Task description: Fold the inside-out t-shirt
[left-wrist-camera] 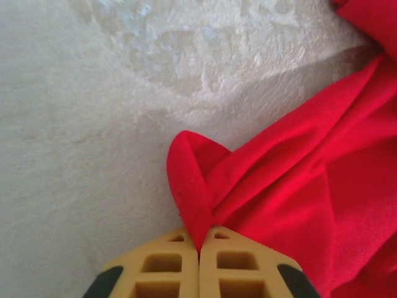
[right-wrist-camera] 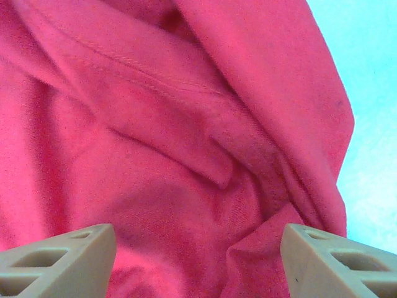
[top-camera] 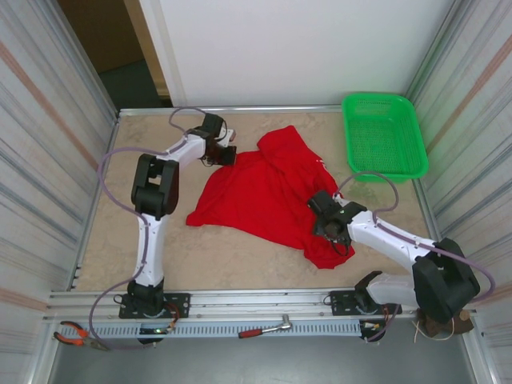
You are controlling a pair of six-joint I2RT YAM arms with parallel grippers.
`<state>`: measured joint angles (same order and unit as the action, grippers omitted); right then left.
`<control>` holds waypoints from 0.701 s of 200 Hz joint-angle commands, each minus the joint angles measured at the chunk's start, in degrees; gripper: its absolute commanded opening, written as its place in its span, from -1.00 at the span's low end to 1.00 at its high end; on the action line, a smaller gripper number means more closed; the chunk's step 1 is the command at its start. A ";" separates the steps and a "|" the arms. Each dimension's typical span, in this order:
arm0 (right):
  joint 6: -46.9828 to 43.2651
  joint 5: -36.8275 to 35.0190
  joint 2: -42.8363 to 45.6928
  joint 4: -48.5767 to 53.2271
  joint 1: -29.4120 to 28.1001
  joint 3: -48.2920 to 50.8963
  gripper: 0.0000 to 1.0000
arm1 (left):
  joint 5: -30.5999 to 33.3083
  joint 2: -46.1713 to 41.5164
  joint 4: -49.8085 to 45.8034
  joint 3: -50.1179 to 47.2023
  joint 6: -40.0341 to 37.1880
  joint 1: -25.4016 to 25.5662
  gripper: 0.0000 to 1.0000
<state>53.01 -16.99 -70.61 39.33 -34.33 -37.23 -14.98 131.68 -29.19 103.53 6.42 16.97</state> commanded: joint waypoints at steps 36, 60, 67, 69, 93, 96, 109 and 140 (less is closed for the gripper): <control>2.70 3.70 -1.03 -2.96 2.60 2.24 0.38 | -2.75 -14.30 2.83 1.38 9.49 -9.99 -1.00; 2.80 3.73 -2.49 -3.97 2.71 1.91 0.38 | -5.07 -15.85 3.48 2.07 12.88 -13.87 -0.81; 2.64 3.68 -2.70 -4.00 2.79 1.57 0.38 | -5.18 -15.67 2.75 2.52 13.16 -14.66 -0.46; 2.58 3.65 -2.69 -3.93 2.82 1.44 0.38 | -5.18 -15.66 2.56 2.59 13.18 -14.84 -0.35; 1.32 2.65 -0.97 -2.76 2.79 -0.93 0.37 | -6.55 -17.07 1.53 0.82 12.35 -16.50 0.23; 1.06 2.52 -0.48 -2.63 2.78 -1.18 0.37 | -6.57 -17.64 1.51 0.15 12.26 -16.61 0.26; -0.96 2.47 1.31 -2.75 2.78 -2.41 0.35 | -6.70 -20.90 2.61 -4.29 12.11 -17.01 0.34; -8.81 6.45 2.14 -6.10 2.82 -5.63 0.33 | -4.89 -31.56 4.03 -18.64 13.68 -18.48 0.42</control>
<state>50.72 -13.06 -69.58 35.31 -31.83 -39.29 -19.97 109.12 -25.10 92.90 18.35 -0.49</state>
